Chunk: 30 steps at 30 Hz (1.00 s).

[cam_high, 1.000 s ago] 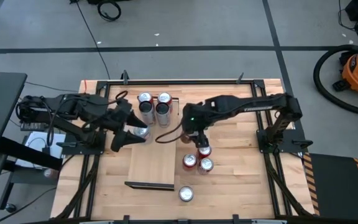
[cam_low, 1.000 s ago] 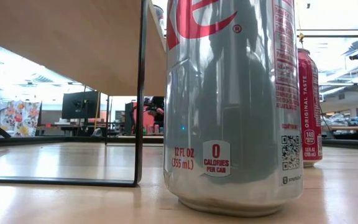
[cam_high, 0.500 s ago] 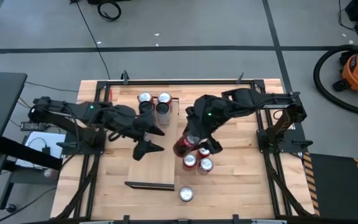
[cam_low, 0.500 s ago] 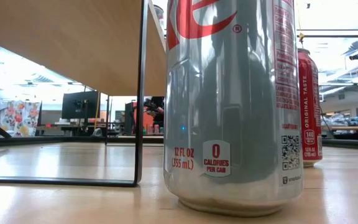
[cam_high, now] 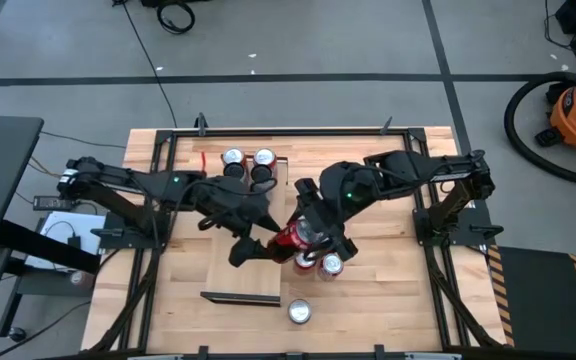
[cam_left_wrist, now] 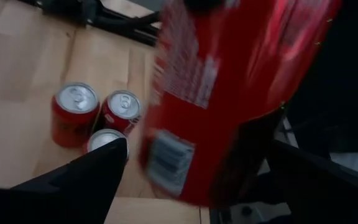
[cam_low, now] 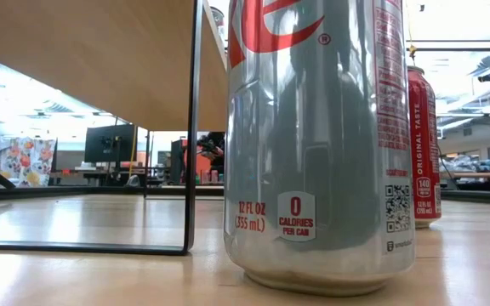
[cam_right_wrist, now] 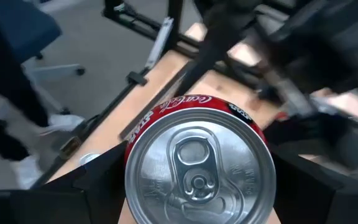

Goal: Place canned beverage on shelf
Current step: Put the top left red and white soda can on the shelf

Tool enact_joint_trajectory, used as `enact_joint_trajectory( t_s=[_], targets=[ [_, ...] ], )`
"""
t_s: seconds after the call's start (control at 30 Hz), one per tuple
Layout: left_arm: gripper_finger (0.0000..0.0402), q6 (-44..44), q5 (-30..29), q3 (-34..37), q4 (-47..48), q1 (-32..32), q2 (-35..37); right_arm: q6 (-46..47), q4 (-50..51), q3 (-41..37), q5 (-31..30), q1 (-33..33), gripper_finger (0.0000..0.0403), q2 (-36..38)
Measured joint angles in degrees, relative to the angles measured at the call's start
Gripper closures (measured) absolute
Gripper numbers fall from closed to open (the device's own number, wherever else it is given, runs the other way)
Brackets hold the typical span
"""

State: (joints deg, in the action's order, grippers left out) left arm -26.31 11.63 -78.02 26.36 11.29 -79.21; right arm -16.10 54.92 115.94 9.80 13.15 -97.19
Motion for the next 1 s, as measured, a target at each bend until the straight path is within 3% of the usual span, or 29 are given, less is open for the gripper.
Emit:
enact_joint_trajectory(
  t_s=[0.3, 0.73, 1.0],
  targets=[
    [0.0017, 0.51, 3.17, 0.0, -3.71, 0.54, -1.54, 0.07, -2.16, 0.02, -3.1, 1.51, 0.0078, 0.0],
    [0.0082, 0.16, 4.25, 0.0, -4.28, 0.57, -1.48, 1.55, -3.89, 0.02, -5.1, 1.57, 0.0075, 0.0],
    [0.0082, -0.92, -1.91, -0.02, -1.64, 0.47, -1.43, 7.18, -3.37, 0.0, -12.67, 0.87, 0.0033, 1.69]
  ],
)
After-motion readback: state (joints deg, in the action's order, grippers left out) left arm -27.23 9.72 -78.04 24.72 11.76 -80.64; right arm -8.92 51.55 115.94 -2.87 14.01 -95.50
